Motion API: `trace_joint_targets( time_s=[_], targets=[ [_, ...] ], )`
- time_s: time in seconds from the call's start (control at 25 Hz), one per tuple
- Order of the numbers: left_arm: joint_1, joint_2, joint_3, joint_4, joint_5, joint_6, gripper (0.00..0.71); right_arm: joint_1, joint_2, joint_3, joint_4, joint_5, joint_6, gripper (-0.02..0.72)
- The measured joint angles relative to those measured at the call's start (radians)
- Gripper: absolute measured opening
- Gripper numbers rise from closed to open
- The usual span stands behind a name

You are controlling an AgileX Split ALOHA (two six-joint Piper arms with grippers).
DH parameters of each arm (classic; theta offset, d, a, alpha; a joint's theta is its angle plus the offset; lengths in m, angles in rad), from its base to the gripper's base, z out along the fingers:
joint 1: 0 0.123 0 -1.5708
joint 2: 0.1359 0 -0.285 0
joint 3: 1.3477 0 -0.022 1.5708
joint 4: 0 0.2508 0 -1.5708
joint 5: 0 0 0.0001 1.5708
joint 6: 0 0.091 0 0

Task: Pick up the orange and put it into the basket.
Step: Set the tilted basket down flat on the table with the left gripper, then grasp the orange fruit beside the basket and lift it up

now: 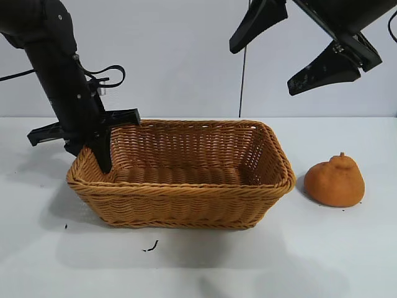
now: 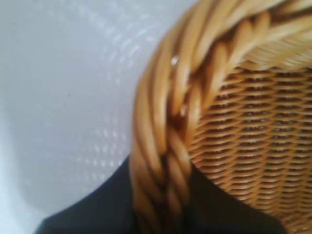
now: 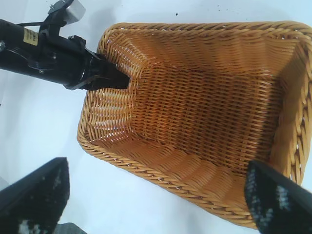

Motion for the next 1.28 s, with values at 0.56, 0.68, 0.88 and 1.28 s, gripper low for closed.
trace_joint_targets(
  time_s=[0.56, 0.68, 0.88, 1.28],
  targets=[
    [0.0, -0.011, -0.045, -0.011, 0.094, 0.0, 0.666, 0.0, 0.0, 0.0, 0.0, -0.003, 0.0, 0.696],
    [0.0, -0.049, -0.109, -0.01, 0.159, 0.0, 0.668, 0.0, 0.0, 0.0, 0.0, -0.003, 0.0, 0.696],
    [0.0, -0.096, -0.232, 0.044, 0.254, 0.0, 0.669, 0.0, 0.0, 0.0, 0.0, -0.003, 0.0, 0.696],
    [0.083, -0.108, -0.425, 0.163, 0.292, 0.01, 0.67, 0.0, 0.0, 0.0, 0.0, -0.003, 0.0, 0.696]
  ],
)
